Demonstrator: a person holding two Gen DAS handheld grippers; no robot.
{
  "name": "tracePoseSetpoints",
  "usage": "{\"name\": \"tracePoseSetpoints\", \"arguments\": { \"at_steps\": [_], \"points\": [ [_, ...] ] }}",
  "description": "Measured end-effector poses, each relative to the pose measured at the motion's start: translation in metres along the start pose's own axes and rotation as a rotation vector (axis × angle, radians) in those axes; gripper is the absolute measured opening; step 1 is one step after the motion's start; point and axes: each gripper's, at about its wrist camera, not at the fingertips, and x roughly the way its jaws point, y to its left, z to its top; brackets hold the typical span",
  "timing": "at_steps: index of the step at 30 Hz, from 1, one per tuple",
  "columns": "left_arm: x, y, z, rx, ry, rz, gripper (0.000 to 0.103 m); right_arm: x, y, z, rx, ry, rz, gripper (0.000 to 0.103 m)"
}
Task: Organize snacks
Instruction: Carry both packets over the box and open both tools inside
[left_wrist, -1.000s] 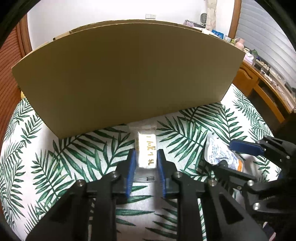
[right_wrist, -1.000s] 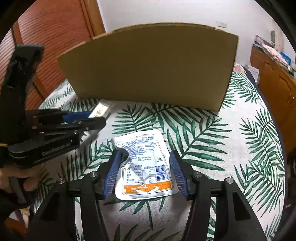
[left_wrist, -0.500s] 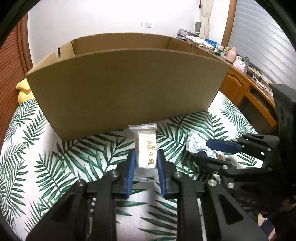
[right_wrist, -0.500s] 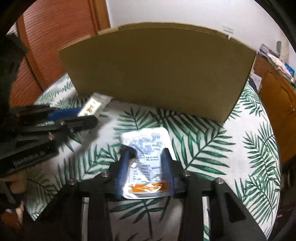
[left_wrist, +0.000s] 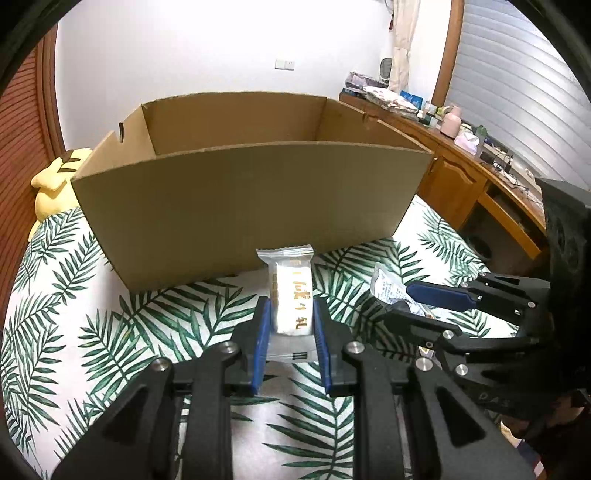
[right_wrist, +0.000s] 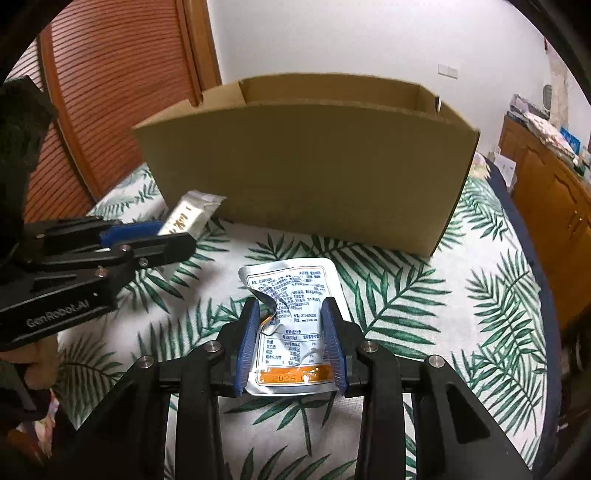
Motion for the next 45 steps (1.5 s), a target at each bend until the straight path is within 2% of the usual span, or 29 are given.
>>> {"name": "tracePoseSetpoints", "arguments": {
  "at_steps": [9,16,22,36,45],
  "points": [
    [-0.032,-0.004,0.022,0.019,-0.071,-0.011,0.020,-0.034,-0.002,0.019,-0.021,-0.086,0.011,0.034],
    [-0.053,-0.003,0.053,0.050,-0.141,0.005,0.021,-0.057,-0.006,0.052,-0.061,-0.163,-0.003,0.034],
    [-0.058,0.005,0.080,0.070,-0.182,0.032,0.021,-0.059,-0.008,0.083,-0.093,-0.202,-0.022,0.034],
    [-0.022,0.035,0.140,0.097,-0.190,0.068,0.021,-0.027,-0.007,0.146,-0.149,-0.216,-0.025,0.034],
    [0.022,0.061,0.147,0.049,-0.142,0.072,0.021,0.022,-0.020,0.160,-0.109,-0.168,-0.015,0.034]
  ]
}}
